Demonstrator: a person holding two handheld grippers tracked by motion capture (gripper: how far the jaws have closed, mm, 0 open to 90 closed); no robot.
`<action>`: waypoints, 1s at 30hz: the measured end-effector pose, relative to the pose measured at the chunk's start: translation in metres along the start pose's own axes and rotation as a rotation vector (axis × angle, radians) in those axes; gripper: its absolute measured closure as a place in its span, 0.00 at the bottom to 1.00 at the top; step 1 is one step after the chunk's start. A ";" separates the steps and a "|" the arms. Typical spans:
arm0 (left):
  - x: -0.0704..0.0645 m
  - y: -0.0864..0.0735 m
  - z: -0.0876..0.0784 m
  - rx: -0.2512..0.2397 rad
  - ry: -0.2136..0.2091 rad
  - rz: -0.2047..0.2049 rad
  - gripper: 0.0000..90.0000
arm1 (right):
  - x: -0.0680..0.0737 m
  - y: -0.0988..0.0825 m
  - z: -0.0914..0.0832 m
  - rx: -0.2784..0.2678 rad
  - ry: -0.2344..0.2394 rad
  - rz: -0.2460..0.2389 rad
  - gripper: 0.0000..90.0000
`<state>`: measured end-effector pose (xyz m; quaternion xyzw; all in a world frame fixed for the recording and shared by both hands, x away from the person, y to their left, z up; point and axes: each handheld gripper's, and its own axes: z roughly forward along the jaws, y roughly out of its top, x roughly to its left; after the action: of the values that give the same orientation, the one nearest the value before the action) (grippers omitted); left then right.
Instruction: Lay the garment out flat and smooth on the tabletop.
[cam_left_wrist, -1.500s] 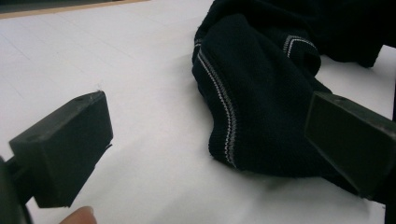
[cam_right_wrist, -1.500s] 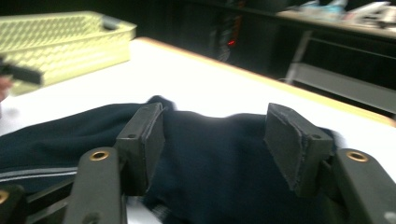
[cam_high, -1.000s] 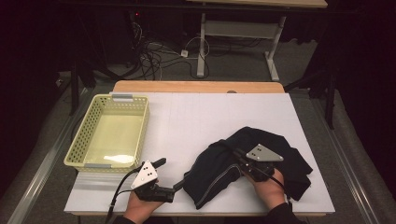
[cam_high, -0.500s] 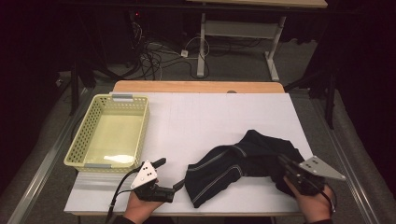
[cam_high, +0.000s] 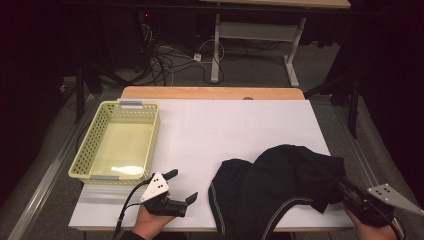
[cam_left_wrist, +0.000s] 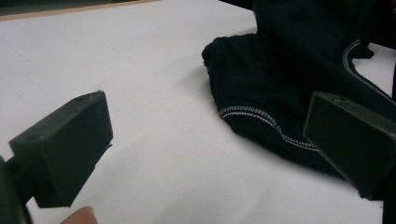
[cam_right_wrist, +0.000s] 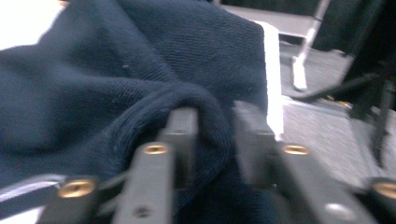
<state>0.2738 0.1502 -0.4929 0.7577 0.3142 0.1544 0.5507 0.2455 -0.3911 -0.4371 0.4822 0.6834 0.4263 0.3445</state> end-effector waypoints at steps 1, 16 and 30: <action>0.000 0.000 0.000 0.000 0.001 0.000 0.01 | 0.006 0.004 0.000 -0.013 0.018 -0.008 0.63; 0.000 0.000 0.000 0.000 -0.002 0.002 0.01 | 0.132 0.030 0.012 -0.031 0.293 -0.263 0.52; 0.000 0.000 0.000 -0.001 -0.001 0.005 0.01 | 0.229 -0.005 0.040 0.149 0.585 -0.379 0.29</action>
<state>0.2734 0.1500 -0.4929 0.7584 0.3118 0.1554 0.5508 0.2106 -0.1635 -0.4713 0.2282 0.8596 0.4240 0.1710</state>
